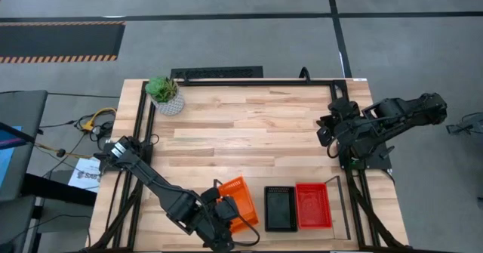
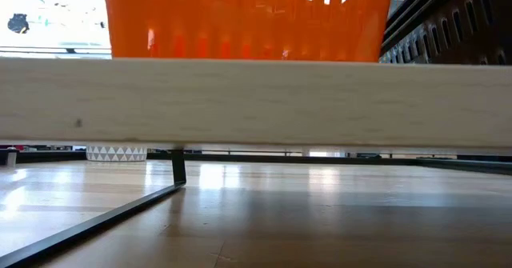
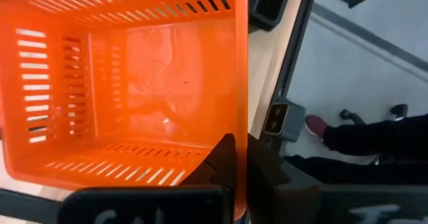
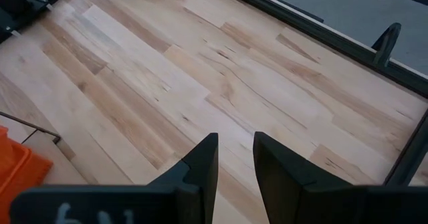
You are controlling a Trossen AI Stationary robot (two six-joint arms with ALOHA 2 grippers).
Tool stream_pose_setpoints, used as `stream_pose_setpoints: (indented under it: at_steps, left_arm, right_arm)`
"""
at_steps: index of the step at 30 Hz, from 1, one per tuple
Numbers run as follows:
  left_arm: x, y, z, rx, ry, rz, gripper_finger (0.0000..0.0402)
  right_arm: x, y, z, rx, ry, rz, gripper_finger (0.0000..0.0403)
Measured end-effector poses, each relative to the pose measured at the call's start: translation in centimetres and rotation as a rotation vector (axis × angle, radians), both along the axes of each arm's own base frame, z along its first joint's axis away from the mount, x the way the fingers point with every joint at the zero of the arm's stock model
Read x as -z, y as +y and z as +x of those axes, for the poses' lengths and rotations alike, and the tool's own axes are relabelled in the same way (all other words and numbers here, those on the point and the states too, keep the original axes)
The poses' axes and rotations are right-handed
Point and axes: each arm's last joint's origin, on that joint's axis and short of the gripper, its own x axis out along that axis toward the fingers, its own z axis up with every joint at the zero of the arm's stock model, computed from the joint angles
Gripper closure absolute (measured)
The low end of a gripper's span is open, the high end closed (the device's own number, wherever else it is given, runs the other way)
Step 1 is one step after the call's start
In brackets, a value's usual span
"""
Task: Stack baskets on shelf by color
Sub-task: Stack the orange bin on top of the orange bin on the shelf
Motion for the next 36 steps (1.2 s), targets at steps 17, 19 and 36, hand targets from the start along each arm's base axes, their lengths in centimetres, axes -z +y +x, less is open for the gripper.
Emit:
stream_pose_setpoints:
  at_steps: [17, 19, 36]
  left_arm:
    - [0.5, 0.1, 0.3, 0.015, -0.001, 0.003, 0.0360]
    - [0.5, 0.2, 0.4, 0.012, 0.000, -0.001, 0.0341]
    - [-2.6, 1.2, 2.0, 0.064, -0.104, -0.122, 0.0334]
  right_arm:
    - [0.0, 0.0, 0.0, 0.000, 0.002, 0.000, 0.0285]
    - [0.0, 0.0, 0.0, 0.000, 0.002, 0.000, 0.0285]
    - [0.0, 0.0, 0.0, -0.012, 0.013, -0.011, 0.0285]
